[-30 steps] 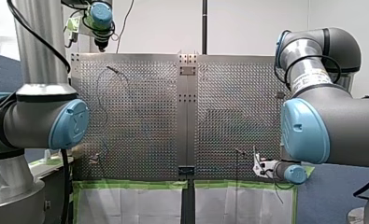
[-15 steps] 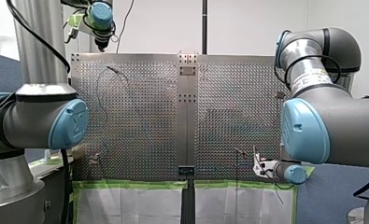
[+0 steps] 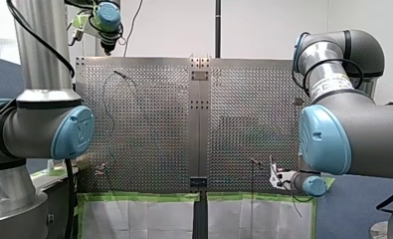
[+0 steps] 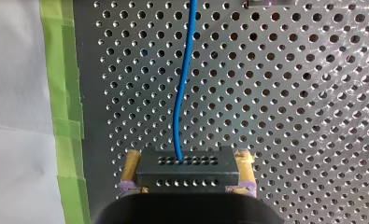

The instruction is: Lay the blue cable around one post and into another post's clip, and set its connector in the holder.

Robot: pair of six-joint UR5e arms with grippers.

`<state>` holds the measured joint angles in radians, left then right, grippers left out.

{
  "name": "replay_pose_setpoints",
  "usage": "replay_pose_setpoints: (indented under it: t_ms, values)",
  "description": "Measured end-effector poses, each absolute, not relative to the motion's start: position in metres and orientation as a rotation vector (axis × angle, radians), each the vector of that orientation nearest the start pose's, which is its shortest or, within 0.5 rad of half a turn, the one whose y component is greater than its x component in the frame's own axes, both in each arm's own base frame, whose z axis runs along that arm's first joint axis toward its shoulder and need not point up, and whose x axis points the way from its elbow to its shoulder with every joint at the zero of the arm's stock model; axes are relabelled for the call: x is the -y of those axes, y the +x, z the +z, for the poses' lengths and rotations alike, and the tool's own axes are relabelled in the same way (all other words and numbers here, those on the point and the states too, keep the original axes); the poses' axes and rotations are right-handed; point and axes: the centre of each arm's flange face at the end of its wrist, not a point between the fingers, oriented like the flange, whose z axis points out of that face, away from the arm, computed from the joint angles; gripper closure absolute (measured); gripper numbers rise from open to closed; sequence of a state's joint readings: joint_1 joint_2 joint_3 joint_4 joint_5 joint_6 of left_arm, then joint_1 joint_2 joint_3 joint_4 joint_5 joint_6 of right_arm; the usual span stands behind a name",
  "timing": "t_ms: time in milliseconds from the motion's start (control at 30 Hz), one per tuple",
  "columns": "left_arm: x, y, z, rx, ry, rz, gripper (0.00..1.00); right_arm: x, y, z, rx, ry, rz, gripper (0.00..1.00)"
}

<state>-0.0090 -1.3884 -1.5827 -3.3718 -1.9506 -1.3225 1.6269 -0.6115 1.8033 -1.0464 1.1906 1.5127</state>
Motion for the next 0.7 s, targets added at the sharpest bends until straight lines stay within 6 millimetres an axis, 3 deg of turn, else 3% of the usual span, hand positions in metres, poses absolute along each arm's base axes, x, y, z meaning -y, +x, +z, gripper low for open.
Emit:
replay_pose_setpoints:
  t_ms: [700]
  values:
    - [0.1021,0.3942,0.5421,-1.645,-0.09,0.479,0.0,0.5597,0.2019,-0.07,1.041,1.647,1.434,1.0]
